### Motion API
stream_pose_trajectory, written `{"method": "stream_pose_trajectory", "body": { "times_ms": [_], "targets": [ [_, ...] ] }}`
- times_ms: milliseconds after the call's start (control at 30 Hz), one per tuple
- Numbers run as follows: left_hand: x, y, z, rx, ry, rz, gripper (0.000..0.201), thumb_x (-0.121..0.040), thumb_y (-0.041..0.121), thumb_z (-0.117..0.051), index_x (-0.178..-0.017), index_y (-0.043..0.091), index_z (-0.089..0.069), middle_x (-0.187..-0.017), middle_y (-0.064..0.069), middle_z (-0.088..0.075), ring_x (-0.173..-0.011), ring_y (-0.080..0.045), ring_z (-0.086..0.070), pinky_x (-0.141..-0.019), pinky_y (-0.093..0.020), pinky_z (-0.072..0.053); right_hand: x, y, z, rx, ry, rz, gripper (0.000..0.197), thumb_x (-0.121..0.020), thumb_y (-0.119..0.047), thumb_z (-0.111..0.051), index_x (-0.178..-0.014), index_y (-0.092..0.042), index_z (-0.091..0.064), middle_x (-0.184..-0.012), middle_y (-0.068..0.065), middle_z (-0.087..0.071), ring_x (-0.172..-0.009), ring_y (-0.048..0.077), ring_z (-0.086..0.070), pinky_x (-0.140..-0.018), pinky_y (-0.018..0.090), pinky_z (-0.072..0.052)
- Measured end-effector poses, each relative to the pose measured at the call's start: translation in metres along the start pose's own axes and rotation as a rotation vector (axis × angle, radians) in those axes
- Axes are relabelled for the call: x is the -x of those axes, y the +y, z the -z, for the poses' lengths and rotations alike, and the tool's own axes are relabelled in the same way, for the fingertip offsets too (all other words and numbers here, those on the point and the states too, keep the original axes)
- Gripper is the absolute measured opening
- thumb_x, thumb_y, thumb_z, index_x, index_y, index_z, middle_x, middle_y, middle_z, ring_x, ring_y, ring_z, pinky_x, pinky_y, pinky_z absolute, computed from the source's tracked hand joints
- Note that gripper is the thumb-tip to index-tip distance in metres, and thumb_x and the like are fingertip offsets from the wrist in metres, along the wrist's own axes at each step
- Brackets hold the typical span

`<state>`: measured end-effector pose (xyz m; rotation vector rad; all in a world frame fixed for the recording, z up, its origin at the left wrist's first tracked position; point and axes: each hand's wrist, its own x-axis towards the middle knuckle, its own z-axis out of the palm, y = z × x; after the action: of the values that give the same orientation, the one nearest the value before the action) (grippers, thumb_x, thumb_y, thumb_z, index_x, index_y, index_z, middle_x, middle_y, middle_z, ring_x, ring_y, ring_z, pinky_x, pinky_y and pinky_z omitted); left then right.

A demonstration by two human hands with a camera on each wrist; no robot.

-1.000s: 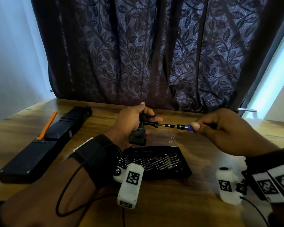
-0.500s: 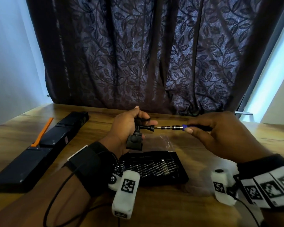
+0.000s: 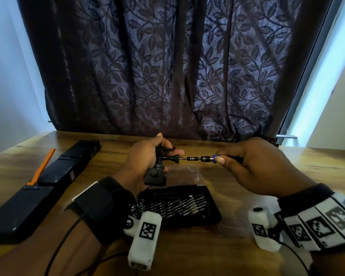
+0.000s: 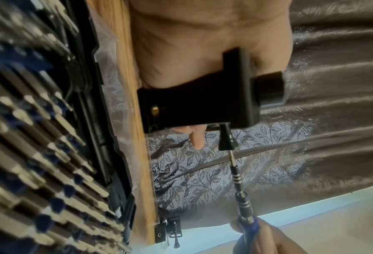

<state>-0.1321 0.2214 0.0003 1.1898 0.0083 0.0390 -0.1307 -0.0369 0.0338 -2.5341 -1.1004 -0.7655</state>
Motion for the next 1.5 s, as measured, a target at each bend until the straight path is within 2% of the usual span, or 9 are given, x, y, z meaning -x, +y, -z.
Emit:
{"method": "stream_pose_trajectory", "body": {
  "times_ms": [67,500,633,867,1033,1133,1233,1367,1500],
  "targets": [
    [0.0,0.0,-0.001,-0.013,-0.002,-0.005,0.043,-0.112,0.036,-0.038,-0.081,0.011,-0.056,-0.115,-0.032,-0.071,-0.101,-0.024,-0.076,-0.045,-0.025,-0.044,0.0,0.001,0.0,-0.061,-0.047,-0.044,0.029,-0.1,-0.046,-0.053,-0.088,-0.032,-0.075,-0.063,-0.023,-0.057,-0.057,0.002,-0.054,-0.05,0.013,-0.029],
    [0.009,0.009,-0.008,-0.167,0.028,-0.091,0.043,-0.112,0.034,-0.039,-0.079,0.013,-0.058,-0.103,-0.022,-0.077,-0.099,-0.022,-0.077,-0.045,-0.022,-0.047,0.001,0.004,-0.001,-0.351,-0.219,-0.167,0.042,-0.101,-0.032,-0.056,-0.076,-0.001,-0.07,-0.051,-0.01,-0.035,-0.046,0.006,-0.034,-0.048,0.014,-0.029],
    [0.011,0.008,-0.008,-0.187,0.029,-0.127,0.042,-0.111,0.032,-0.04,-0.08,0.012,-0.059,-0.099,-0.019,-0.079,-0.08,-0.017,-0.077,-0.043,-0.022,-0.047,0.001,0.004,-0.004,-0.413,-0.237,-0.18,0.044,-0.098,-0.039,-0.054,-0.075,-0.008,-0.074,-0.049,-0.011,-0.038,-0.045,0.005,-0.033,-0.049,0.014,-0.028],
    [0.005,0.003,-0.004,-0.186,0.036,-0.118,0.04,-0.11,0.03,-0.044,-0.078,0.012,-0.061,-0.099,-0.018,-0.079,-0.108,-0.038,-0.073,-0.054,-0.027,-0.047,0.001,0.007,-0.01,-0.45,-0.257,-0.188,0.051,-0.095,-0.046,-0.051,-0.071,-0.005,-0.068,-0.05,-0.008,-0.038,-0.046,0.005,-0.032,-0.05,0.018,-0.03],
    [0.004,0.005,-0.005,-0.249,0.093,-0.118,0.041,-0.109,0.029,-0.048,-0.075,0.011,-0.062,-0.094,-0.017,-0.079,-0.101,-0.03,-0.075,-0.054,-0.027,-0.046,0.003,0.011,-0.018,-0.439,-0.27,-0.206,0.052,-0.098,-0.046,-0.053,-0.061,-0.01,-0.053,-0.051,-0.007,-0.038,-0.047,0.007,-0.033,-0.052,0.023,-0.031],
    [0.0,0.01,0.001,-0.279,0.174,-0.138,0.041,-0.108,0.031,-0.05,-0.074,0.013,-0.063,-0.09,-0.013,-0.08,-0.091,-0.03,-0.074,-0.055,-0.027,-0.047,0.004,0.015,-0.017,-0.412,-0.283,-0.247,0.043,-0.099,-0.044,-0.056,-0.059,-0.028,-0.061,-0.051,-0.008,-0.043,-0.047,0.004,-0.037,-0.053,0.022,-0.032],
    [-0.006,0.013,0.01,-0.237,0.228,-0.115,0.038,-0.107,0.034,-0.053,-0.075,0.014,-0.062,-0.087,-0.01,-0.08,-0.093,-0.029,-0.075,-0.05,-0.027,-0.048,0.005,0.02,-0.017,-0.386,-0.299,-0.341,0.03,-0.098,-0.041,-0.062,-0.069,-0.039,-0.07,-0.058,-0.007,-0.063,-0.053,0.009,-0.055,-0.059,0.026,-0.044],
    [-0.009,0.006,0.011,-0.24,0.164,-0.028,0.03,-0.101,0.037,-0.064,-0.084,0.012,-0.064,-0.087,-0.009,-0.08,-0.103,-0.03,-0.075,-0.059,-0.032,-0.047,0.007,0.03,-0.021,-0.41,-0.343,-0.556,0.018,-0.096,-0.021,-0.069,-0.079,-0.024,-0.074,-0.056,-0.012,-0.065,-0.049,0.001,-0.057,-0.059,0.024,-0.044],
    [-0.008,-0.003,0.007,-0.184,0.079,0.069,0.019,-0.091,0.029,-0.076,-0.093,0.012,-0.067,-0.097,-0.013,-0.079,-0.103,-0.033,-0.069,-0.068,-0.035,-0.046,0.009,0.04,-0.027,-0.444,-0.355,-0.85,0.011,-0.092,-0.011,-0.069,-0.083,-0.007,-0.073,-0.049,-0.001,-0.059,-0.043,0.014,-0.055,-0.048,0.022,-0.044]
  ]
}}
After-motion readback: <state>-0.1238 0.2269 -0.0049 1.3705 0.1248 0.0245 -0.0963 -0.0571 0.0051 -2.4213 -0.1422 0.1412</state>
